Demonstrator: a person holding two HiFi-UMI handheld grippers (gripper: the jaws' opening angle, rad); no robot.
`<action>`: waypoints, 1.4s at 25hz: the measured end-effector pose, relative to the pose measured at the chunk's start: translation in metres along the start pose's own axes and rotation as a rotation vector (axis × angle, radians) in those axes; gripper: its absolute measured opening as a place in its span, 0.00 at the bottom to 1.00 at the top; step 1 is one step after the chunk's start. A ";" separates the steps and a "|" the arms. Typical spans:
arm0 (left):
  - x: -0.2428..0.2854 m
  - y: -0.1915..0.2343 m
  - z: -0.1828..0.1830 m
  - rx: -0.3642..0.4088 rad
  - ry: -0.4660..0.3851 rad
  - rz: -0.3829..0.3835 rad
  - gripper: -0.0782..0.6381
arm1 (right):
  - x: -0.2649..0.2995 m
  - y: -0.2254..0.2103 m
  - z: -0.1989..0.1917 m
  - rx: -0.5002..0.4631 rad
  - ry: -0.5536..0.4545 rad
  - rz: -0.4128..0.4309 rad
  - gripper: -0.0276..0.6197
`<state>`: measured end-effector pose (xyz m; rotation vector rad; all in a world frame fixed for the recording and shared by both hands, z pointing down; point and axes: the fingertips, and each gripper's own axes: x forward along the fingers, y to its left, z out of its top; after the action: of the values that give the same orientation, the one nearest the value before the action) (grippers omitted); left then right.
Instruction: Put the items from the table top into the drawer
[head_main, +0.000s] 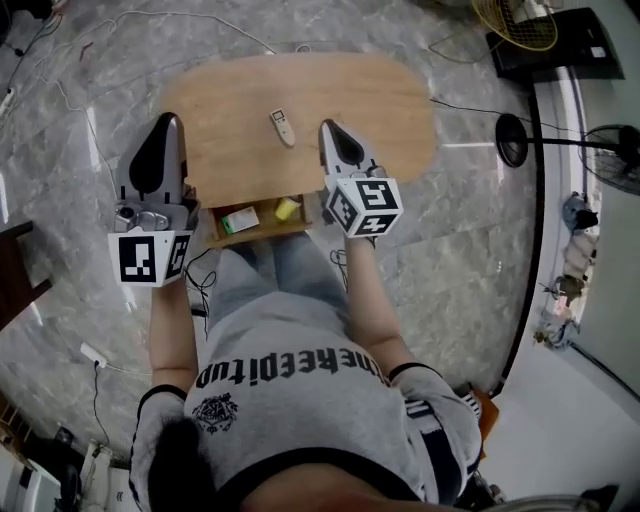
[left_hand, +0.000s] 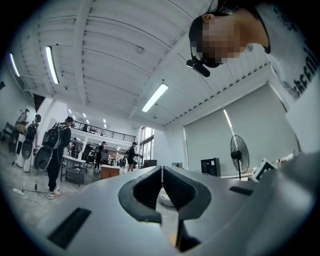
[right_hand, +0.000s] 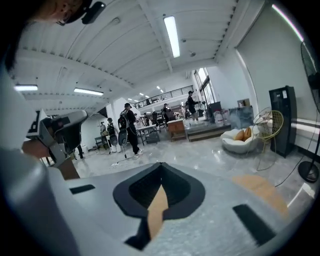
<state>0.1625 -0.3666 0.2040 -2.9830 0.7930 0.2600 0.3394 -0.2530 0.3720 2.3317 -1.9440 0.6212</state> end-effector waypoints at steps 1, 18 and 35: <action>0.001 0.000 -0.005 0.002 0.006 0.016 0.13 | 0.008 -0.004 -0.010 0.013 0.029 0.013 0.05; -0.011 0.000 -0.069 0.005 0.053 0.204 0.13 | 0.079 -0.033 -0.159 0.072 0.414 0.175 0.07; -0.031 0.004 -0.137 -0.029 0.106 0.267 0.13 | 0.142 -0.053 -0.279 -0.003 0.669 0.190 0.19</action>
<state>0.1552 -0.3665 0.3442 -2.9327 1.2108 0.1233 0.3322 -0.2953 0.6869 1.6231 -1.8167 1.2138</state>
